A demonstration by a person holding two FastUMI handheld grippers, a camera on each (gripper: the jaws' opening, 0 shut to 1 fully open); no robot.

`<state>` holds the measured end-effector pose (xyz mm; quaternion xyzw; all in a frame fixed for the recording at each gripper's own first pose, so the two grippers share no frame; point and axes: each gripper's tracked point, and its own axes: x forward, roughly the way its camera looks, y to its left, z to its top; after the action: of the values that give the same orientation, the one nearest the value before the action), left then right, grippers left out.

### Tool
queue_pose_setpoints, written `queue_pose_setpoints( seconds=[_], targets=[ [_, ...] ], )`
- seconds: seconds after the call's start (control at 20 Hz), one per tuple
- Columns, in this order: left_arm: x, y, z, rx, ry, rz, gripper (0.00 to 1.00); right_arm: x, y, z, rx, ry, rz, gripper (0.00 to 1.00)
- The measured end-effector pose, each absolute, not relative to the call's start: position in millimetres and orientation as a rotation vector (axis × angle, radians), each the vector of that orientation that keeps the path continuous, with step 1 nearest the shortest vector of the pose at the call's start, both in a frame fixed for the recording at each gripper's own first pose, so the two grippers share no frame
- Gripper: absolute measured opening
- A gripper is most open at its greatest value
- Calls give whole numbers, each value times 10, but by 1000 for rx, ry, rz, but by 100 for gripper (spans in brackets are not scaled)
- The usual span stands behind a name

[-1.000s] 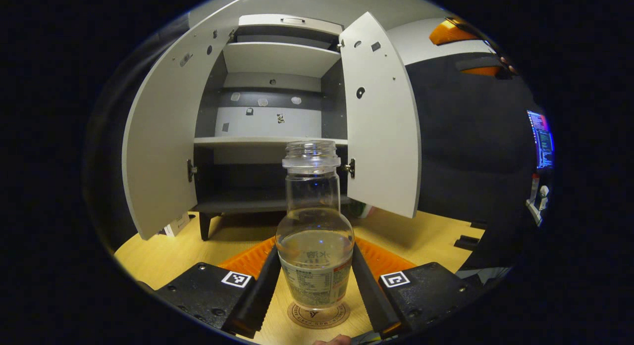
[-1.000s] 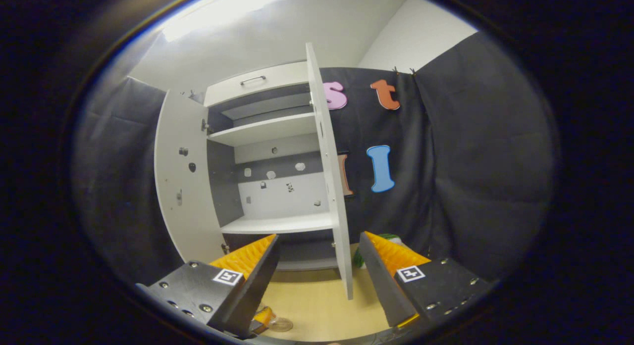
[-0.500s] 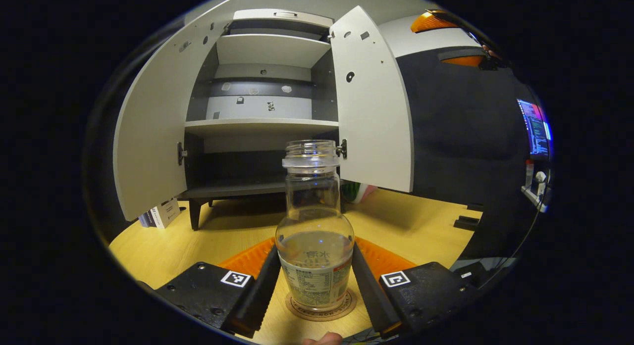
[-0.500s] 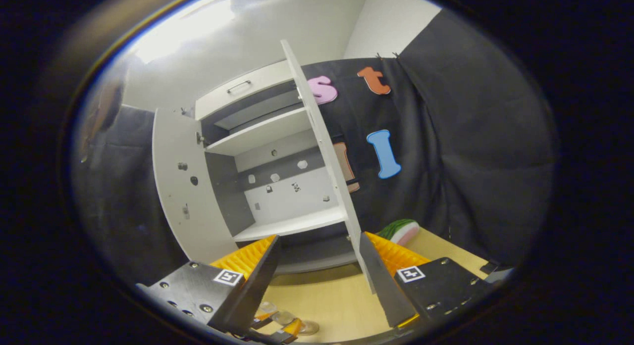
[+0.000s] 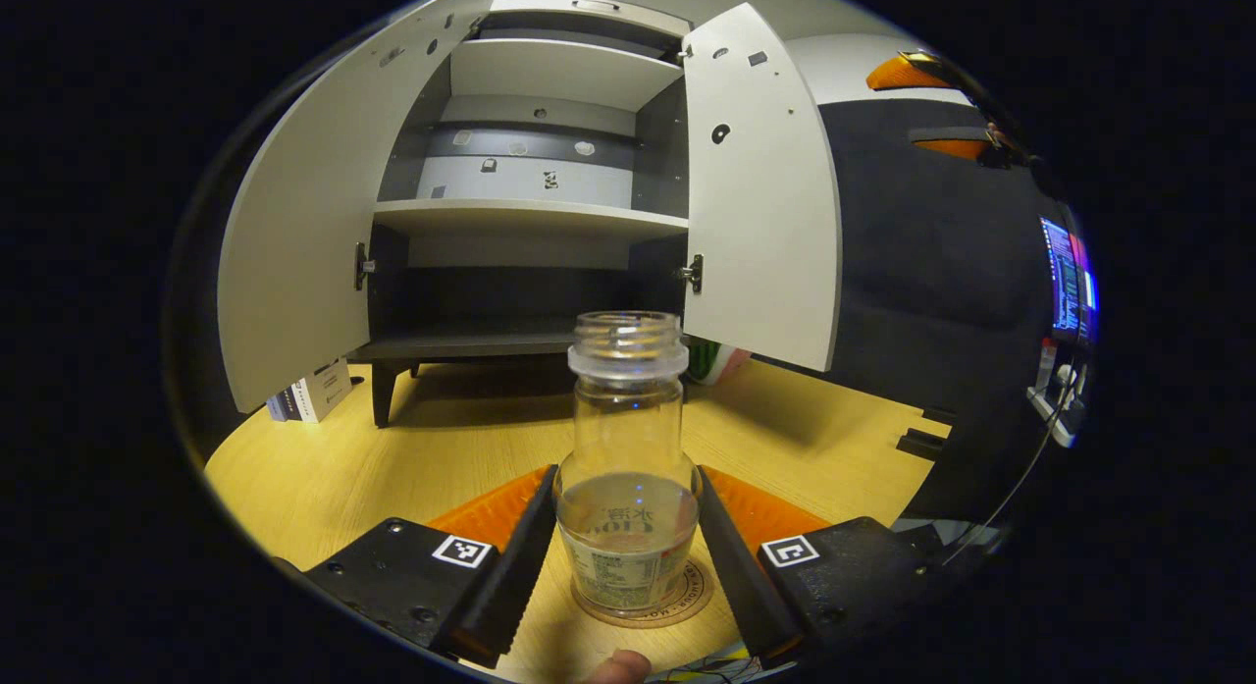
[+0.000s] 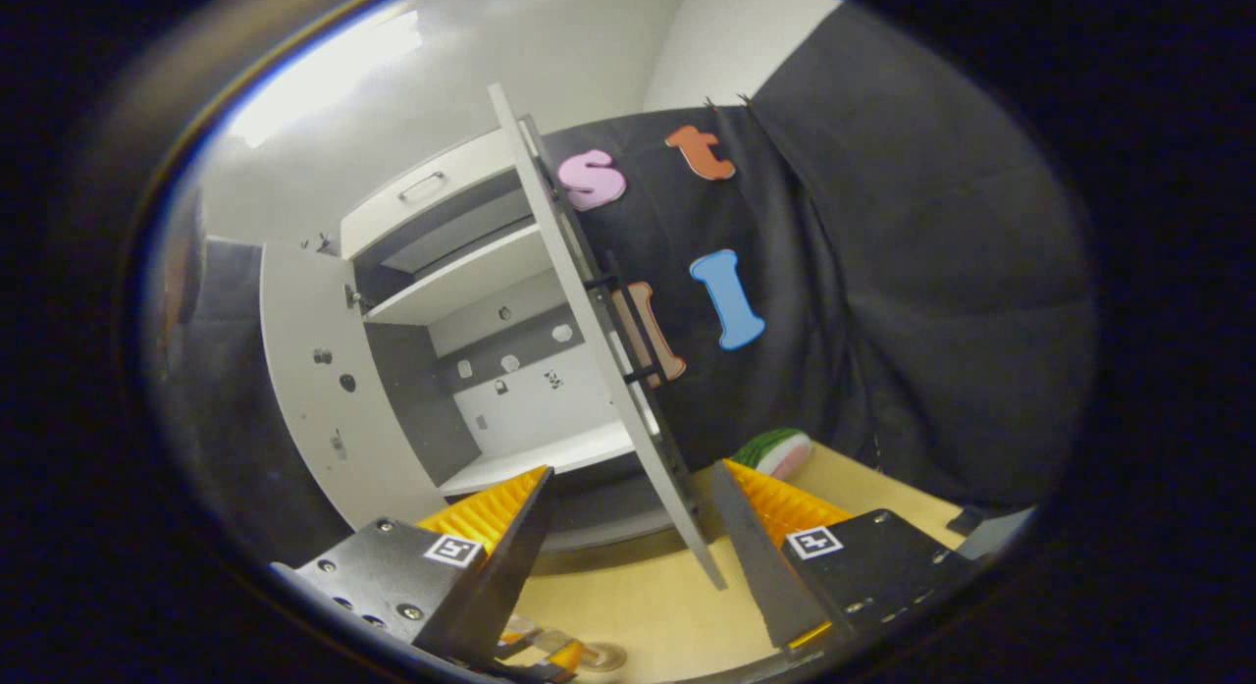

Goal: Grasp the bottle in the cabinet with the left hand and place it on the coaster, then close the right door with the right hand and the left door with the left hand.

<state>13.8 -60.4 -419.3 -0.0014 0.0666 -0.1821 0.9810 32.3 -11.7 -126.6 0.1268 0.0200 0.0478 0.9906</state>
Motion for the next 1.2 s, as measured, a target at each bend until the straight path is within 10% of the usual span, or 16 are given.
queue_pose_setpoints(
  seconds=[1.2],
  targets=[
    [44, -217, -1325, 64, 81, -514, 89, 1368, -1108, -430, -42, 5, -62, 97]
  ],
)
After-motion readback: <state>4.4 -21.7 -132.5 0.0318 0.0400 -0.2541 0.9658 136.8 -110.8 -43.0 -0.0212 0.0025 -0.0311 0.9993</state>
